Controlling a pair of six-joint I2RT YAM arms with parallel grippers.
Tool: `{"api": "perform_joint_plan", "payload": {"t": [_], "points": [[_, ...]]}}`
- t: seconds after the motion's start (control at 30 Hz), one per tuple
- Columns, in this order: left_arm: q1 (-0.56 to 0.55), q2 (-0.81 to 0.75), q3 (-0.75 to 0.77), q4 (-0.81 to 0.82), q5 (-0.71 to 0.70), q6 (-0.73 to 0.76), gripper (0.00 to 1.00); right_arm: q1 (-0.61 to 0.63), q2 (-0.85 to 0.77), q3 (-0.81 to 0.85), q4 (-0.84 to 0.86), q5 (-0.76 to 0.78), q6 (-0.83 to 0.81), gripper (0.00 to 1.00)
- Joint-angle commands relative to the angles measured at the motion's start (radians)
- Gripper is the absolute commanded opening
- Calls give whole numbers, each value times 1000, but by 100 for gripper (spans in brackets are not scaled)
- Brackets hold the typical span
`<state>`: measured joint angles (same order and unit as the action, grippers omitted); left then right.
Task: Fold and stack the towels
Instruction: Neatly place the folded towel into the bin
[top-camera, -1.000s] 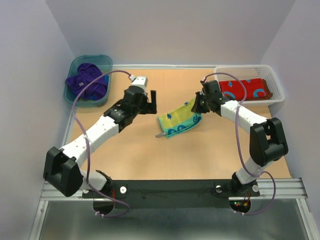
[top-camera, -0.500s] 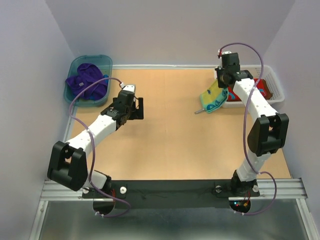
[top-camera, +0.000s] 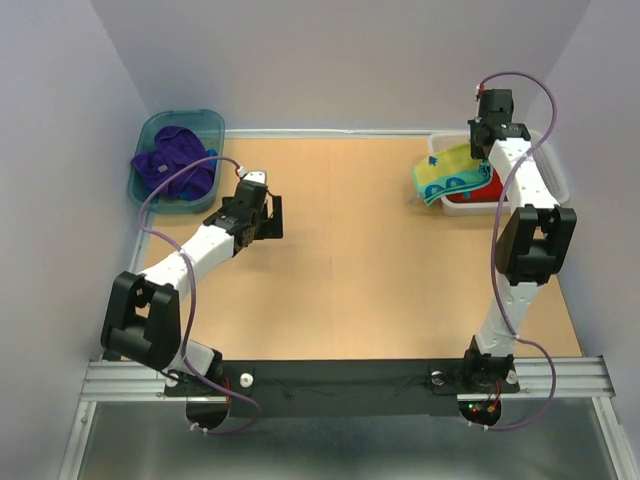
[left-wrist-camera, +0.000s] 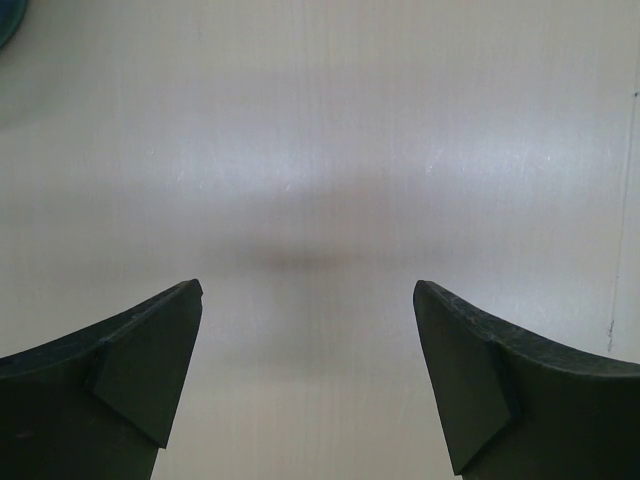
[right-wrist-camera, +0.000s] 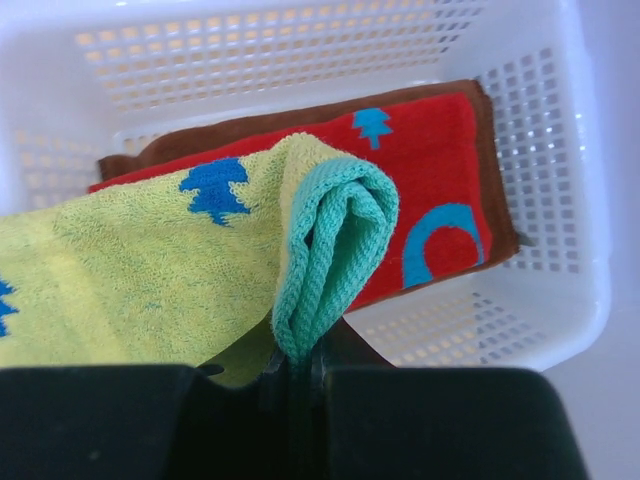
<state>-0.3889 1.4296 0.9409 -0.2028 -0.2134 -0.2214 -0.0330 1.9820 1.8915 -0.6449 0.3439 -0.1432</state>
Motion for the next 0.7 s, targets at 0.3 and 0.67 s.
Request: {"api": "perform_joint_plan", "payload": {"t": [0.3,0.67], "points": [[2,15,-2,26,0,5,99,-53,57,116,70,98,-84,1],[2,43,1,23,11,8,99,-76,135,184,94,119,-144,0]]}}
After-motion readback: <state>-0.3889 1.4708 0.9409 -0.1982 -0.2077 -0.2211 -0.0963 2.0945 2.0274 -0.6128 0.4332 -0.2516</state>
